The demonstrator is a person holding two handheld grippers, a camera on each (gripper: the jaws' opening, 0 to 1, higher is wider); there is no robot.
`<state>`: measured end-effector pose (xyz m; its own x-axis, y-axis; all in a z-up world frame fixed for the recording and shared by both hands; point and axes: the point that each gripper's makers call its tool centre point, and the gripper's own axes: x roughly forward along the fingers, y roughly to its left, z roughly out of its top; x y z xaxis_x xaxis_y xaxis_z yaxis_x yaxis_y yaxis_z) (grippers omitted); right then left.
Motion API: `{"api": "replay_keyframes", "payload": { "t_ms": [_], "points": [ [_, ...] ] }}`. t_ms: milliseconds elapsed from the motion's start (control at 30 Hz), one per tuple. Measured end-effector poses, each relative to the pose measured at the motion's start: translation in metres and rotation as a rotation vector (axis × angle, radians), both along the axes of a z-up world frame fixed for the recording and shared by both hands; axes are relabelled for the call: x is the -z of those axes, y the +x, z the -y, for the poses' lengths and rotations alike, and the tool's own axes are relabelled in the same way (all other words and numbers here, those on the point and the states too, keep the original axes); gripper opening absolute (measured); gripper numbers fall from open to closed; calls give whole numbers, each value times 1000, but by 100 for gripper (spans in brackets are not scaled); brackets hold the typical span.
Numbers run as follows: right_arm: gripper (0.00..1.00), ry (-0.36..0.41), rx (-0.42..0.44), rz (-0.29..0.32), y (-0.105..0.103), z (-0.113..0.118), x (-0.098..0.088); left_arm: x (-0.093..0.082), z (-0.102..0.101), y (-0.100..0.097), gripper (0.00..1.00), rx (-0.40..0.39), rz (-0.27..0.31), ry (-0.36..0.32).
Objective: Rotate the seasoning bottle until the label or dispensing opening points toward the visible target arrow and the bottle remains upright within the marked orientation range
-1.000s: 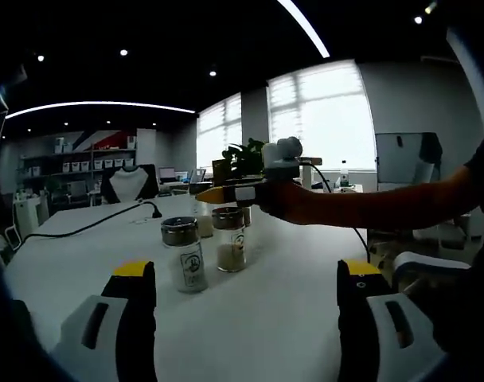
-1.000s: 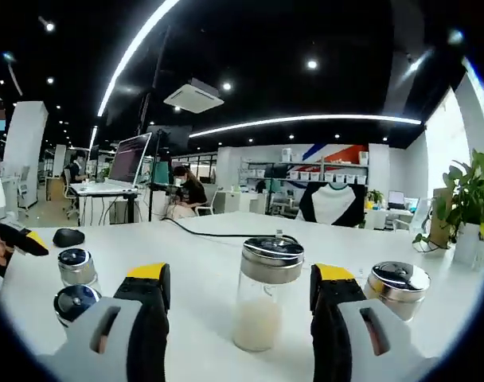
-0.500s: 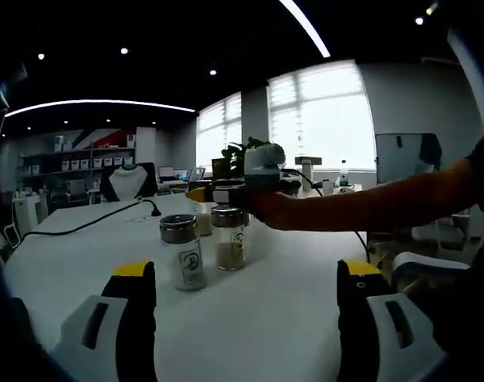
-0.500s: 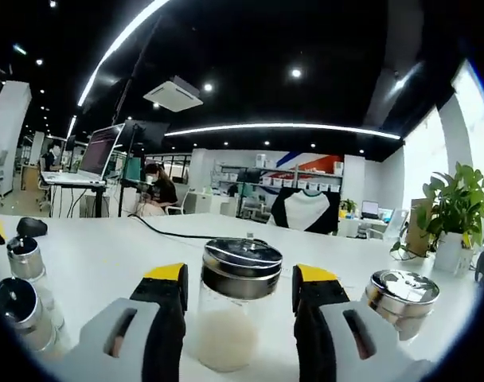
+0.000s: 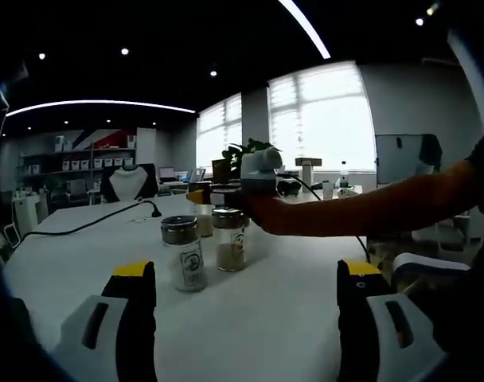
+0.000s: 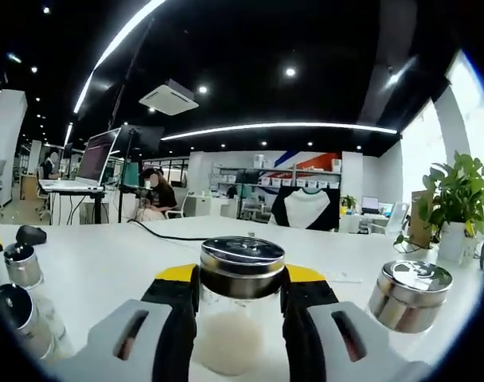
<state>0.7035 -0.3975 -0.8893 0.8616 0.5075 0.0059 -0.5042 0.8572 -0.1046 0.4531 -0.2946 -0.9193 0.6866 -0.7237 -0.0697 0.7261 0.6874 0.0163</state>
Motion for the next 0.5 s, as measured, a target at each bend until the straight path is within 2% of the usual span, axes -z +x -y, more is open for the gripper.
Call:
{"api": "replay_keyframes", "payload": {
  "t_ms": [333, 433, 500],
  "points": [
    [37, 27, -31, -4, -10, 4, -8, 0, -1, 2, 100, -5, -1, -17],
    [37, 32, -51, -9, -18, 5, -13, -1, 0, 1, 98, -5, 0, -25],
    [37, 13, -88, -7, -32, 5, -13, -5, -2, 2, 95, -19, 13, -35]
  ]
}}
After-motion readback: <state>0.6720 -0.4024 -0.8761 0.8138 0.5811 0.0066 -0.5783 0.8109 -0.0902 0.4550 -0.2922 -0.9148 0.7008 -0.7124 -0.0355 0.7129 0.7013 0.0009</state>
